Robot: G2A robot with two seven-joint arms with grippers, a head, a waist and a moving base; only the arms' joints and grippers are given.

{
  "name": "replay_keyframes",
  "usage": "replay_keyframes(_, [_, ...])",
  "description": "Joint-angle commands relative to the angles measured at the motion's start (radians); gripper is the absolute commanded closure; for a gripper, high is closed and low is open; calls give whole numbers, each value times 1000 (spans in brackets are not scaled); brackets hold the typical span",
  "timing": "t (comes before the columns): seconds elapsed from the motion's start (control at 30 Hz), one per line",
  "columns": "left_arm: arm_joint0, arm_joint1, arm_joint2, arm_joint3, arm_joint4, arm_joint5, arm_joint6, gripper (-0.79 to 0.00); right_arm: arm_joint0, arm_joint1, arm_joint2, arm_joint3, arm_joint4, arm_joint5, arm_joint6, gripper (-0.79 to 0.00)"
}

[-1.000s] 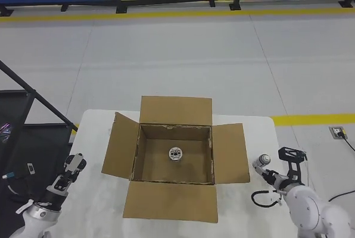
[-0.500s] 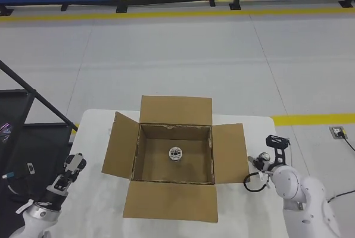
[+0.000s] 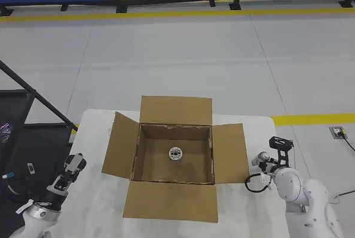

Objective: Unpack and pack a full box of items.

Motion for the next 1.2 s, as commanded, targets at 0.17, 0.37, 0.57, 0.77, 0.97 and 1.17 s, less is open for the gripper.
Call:
replay_keyframes(0.17, [0,0,0,0,0,0,0,-785,-11,4,-2,-39,-20,10,33,0])
replay_keyframes(0.37, [0,0,0,0,0,0,0,-785,-37,11,24,-124,-49,21,69,0])
replay_keyframes(0.57, [0,0,0,0,0,0,0,-785,-76,22,71,-308,-117,25,178,0])
replay_keyframes(0.77, [0,0,0,0,0,0,0,-785,-78,26,77,-512,-151,32,225,0])
replay_keyframes(0.97, [0,0,0,0,0,0,0,-785,25,24,-80,-635,-221,-26,264,0])
replay_keyframes(1.17, [0,0,0,0,0,0,0,-785,278,4,-358,-477,-233,-117,323,0])
